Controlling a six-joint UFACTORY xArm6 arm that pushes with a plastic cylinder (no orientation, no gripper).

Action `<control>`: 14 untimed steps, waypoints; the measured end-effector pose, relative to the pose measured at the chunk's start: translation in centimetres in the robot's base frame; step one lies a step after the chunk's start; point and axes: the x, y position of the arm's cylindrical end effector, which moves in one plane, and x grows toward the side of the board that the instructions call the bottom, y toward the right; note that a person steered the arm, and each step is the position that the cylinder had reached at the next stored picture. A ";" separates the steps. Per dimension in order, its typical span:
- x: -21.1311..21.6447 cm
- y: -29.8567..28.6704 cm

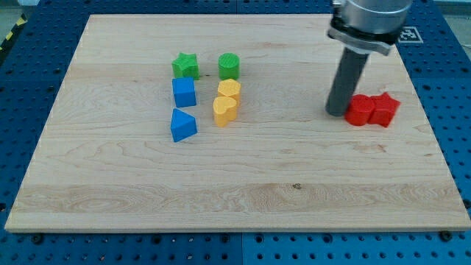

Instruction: Push the yellow hexagon and yellow heart towards bottom center

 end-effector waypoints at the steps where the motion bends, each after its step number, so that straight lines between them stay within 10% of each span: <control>1: 0.0 0.3; 5: -7.5 -20.0; 14: -2.7 -25.1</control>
